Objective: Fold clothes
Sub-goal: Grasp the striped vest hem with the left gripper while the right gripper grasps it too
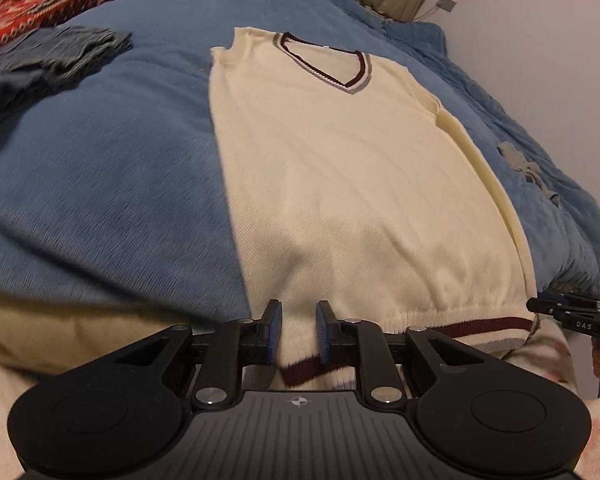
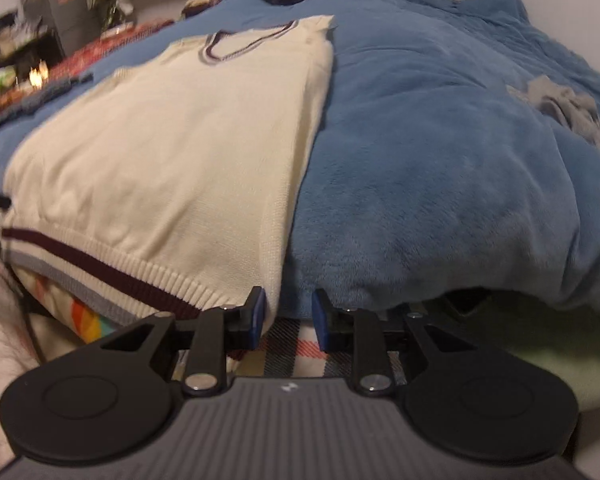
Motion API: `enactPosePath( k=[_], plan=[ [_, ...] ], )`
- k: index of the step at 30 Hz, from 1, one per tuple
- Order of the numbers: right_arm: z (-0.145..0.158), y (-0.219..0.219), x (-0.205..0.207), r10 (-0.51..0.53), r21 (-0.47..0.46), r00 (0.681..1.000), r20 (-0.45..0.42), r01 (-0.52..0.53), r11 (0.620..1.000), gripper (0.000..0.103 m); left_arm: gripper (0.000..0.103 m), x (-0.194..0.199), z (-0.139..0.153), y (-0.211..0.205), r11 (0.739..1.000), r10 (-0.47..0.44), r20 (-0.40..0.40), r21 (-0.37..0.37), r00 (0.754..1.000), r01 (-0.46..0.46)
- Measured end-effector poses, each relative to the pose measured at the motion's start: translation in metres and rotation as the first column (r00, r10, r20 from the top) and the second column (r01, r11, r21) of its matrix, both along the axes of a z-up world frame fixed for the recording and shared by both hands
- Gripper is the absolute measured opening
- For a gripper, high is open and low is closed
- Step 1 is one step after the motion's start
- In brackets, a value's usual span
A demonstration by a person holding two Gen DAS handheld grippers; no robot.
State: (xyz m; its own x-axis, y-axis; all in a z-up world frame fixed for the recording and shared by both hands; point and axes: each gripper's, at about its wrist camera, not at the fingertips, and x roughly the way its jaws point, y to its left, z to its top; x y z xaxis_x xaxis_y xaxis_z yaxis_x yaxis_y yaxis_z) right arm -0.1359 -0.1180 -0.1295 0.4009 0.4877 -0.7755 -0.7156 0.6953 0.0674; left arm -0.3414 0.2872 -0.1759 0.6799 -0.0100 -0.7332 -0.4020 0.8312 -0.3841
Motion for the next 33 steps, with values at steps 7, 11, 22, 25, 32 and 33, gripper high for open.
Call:
enactPosePath(
  k=[7, 11, 22, 25, 32, 33],
  plan=[
    [-0.009, -0.034, 0.01, -0.137, 0.043, 0.988, -0.077, 0.141, 0.989, 0.028, 0.029, -0.023, -0.006, -0.002, 0.998, -0.002, 0.037, -0.057, 0.999, 0.004],
    [-0.002, -0.049, 0.003, -0.092, 0.19, 0.988, -0.123, 0.115, 0.975, 0.029, 0.031, -0.021, -0.018, -0.002, 0.996, -0.011, 0.05, -0.093, 0.999, 0.015],
    [-0.006, -0.02, 0.006, 0.036, 0.256, 0.984, -0.174, 0.01, 0.967, 0.046, 0.009, -0.01, -0.033, 0.001, 0.982, 0.025, 0.081, -0.189, 0.996, -0.01],
    [-0.012, -0.001, 0.004, 0.044, 0.182, 0.985, -0.167, -0.013, 0.983, 0.007, 0.006, -0.01, -0.022, -0.008, 0.992, 0.023, 0.082, -0.123, 0.996, -0.013],
    [0.007, -0.04, 0.011, -0.055, 0.29, 0.978, -0.2, 0.112, 0.951, 0.005, 0.006, -0.042, 0.028, -0.014, 0.999, 0.046, 0.134, -0.01, 0.99, -0.045],
    [0.004, -0.048, 0.014, -0.071, 0.304, 0.971, -0.228, 0.14, 0.942, 0.005, 0.006, -0.045, 0.027, -0.012, 0.999, 0.051, 0.128, -0.017, 0.99, -0.049]
  ],
)
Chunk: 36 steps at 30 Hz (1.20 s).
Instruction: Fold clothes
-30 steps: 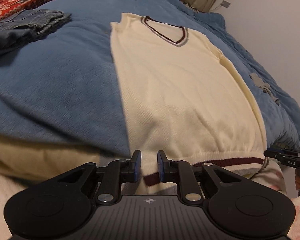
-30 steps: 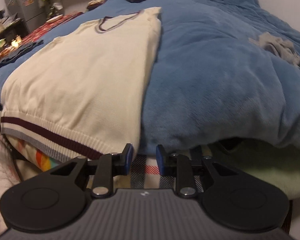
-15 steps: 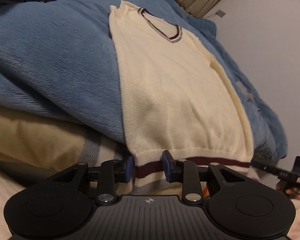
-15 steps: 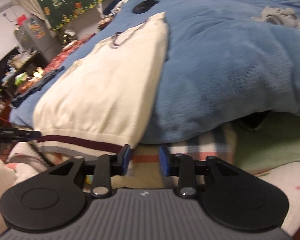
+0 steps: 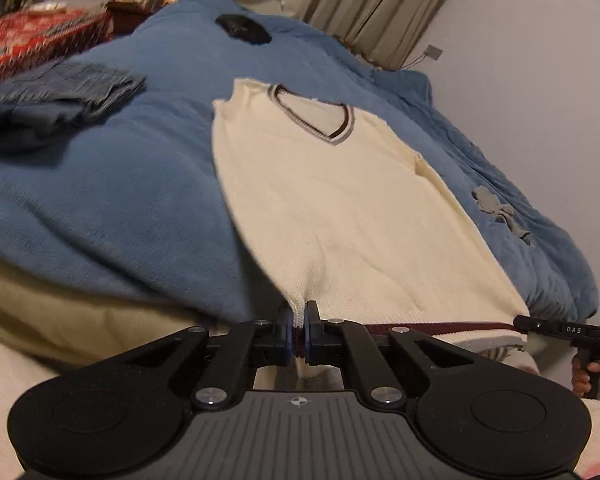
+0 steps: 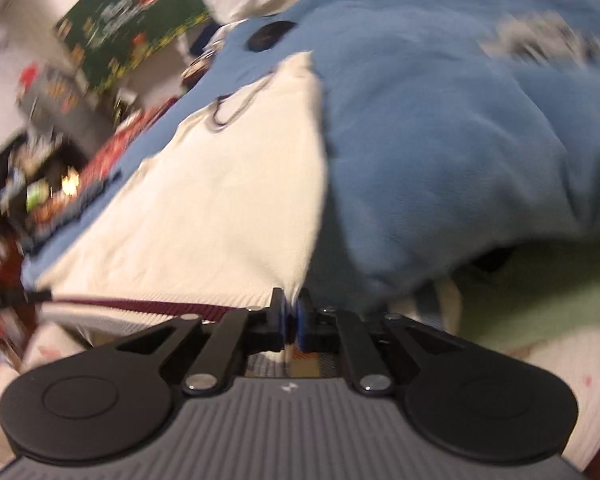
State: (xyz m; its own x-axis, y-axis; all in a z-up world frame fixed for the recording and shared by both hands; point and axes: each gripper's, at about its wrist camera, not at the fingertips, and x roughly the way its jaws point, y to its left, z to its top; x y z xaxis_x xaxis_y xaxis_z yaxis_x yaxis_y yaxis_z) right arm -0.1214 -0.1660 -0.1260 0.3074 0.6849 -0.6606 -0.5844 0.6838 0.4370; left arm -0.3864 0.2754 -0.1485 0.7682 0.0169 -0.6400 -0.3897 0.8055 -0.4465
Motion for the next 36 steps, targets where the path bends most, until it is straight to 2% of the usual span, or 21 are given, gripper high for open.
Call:
enactPosePath(
  k=[2, 4, 7, 9, 10, 11, 12, 13, 16, 19, 22, 25, 26, 28, 30, 32, 33, 35, 36],
  plan=[
    [-0.008, -0.011, 0.006, -0.031, 0.022, 0.999, -0.044, 0.032, 0.999, 0.005, 0.006, 0.006, -0.016, 0.001, 1.0, -0.004, -0.053, -0.027, 0.999, 0.003],
    [-0.019, -0.001, 0.007, -0.023, -0.019, 0.999, -0.033, 0.022, 1.0, 0.005, 0.006, 0.016, -0.033, 0.0, 1.0, -0.012, -0.107, -0.017, 0.994, 0.01],
    [-0.033, 0.011, 0.011, -0.018, -0.065, 0.999, -0.028, 0.016, 0.998, 0.006, 0.006, 0.025, -0.051, 0.006, 0.999, 0.001, -0.139, -0.045, 0.99, -0.007],
    [-0.036, 0.012, 0.014, -0.019, -0.068, 0.999, -0.036, 0.017, 0.998, 0.009, 0.006, 0.027, -0.051, 0.008, 0.999, -0.001, -0.147, -0.054, 0.989, -0.007],
    [-0.034, 0.012, 0.013, -0.018, -0.078, 0.999, -0.029, 0.015, 0.997, 0.018, 0.008, 0.028, -0.048, 0.007, 0.999, -0.006, -0.149, -0.052, 0.989, -0.002],
    [-0.031, 0.01, 0.012, -0.015, -0.087, 1.0, -0.019, 0.013, 0.996, 0.027, 0.013, 0.026, -0.044, 0.006, 0.999, -0.011, -0.149, -0.042, 0.989, 0.004],
    [-0.025, 0.007, 0.009, -0.011, -0.095, 1.0, -0.004, 0.01, 0.995, 0.029, 0.015, 0.023, -0.039, 0.004, 1.0, -0.01, -0.15, -0.029, 0.989, 0.006],
    [-0.017, 0.003, 0.006, -0.007, -0.101, 1.0, 0.011, 0.008, 0.995, 0.029, 0.018, 0.02, -0.034, 0.004, 1.0, -0.007, -0.151, -0.013, 0.988, 0.005],
    [0.02, -0.004, 0.006, 0.0, -0.104, 0.996, 0.085, 0.009, 0.995, 0.029, 0.018, 0.008, -0.014, 0.008, 0.999, 0.007, -0.144, 0.04, 0.989, -0.002],
    [0.058, -0.003, 0.017, 0.027, -0.095, 0.983, 0.18, -0.01, 0.995, 0.028, 0.018, 0.011, 0.018, 0.027, 0.998, -0.001, -0.064, 0.065, 0.998, 0.005],
    [0.086, 0.028, 0.044, 0.085, -0.144, 0.951, 0.296, -0.044, 0.989, 0.028, 0.018, 0.038, 0.044, 0.05, 0.995, -0.01, -0.005, 0.095, 1.0, 0.01],
    [0.097, 0.069, 0.085, 0.101, -0.187, 0.922, 0.373, -0.032, 0.982, 0.028, 0.018, 0.083, 0.052, 0.076, 0.985, 0.012, -0.009, 0.173, 1.0, -0.01],
    [0.097, 0.082, 0.102, 0.1, -0.189, 0.921, 0.376, -0.03, 0.981, 0.028, 0.018, 0.1, 0.049, 0.086, 0.981, 0.022, -0.017, 0.192, 1.0, -0.018],
    [0.094, 0.108, 0.138, 0.089, -0.184, 0.928, 0.362, -0.022, 0.983, 0.029, 0.018, 0.131, 0.038, 0.111, 0.983, 0.047, -0.039, 0.182, 0.998, -0.039],
    [0.09, 0.132, 0.17, 0.083, -0.172, 0.937, 0.34, -0.024, 0.985, 0.032, 0.018, 0.162, 0.022, 0.14, 0.988, 0.077, -0.068, 0.137, 0.995, -0.067],
    [0.084, 0.16, 0.198, 0.091, -0.171, 0.942, 0.323, -0.036, 0.985, 0.041, 0.018, 0.185, 0.011, 0.165, 0.993, 0.097, -0.091, 0.079, 0.991, -0.09],
    [0.08, 0.171, 0.21, 0.1, -0.166, 0.945, 0.311, -0.05, 0.985, 0.041, 0.02, 0.194, 0.007, 0.173, 0.994, 0.099, -0.093, 0.059, 0.991, -0.094],
    [0.069, 0.194, 0.23, 0.131, -0.172, 0.949, 0.287, -0.083, 0.982, 0.041, 0.031, 0.212, 0.005, 0.181, 0.995, 0.09, -0.097, 0.053, 0.991, -0.085],
    [0.062, 0.207, 0.237, 0.146, -0.191, 0.948, 0.282, -0.093, 0.977, 0.038, 0.033, 0.221, 0.005, 0.18, 0.995, 0.078, -0.105, 0.069, 0.991, -0.071]
  ],
)
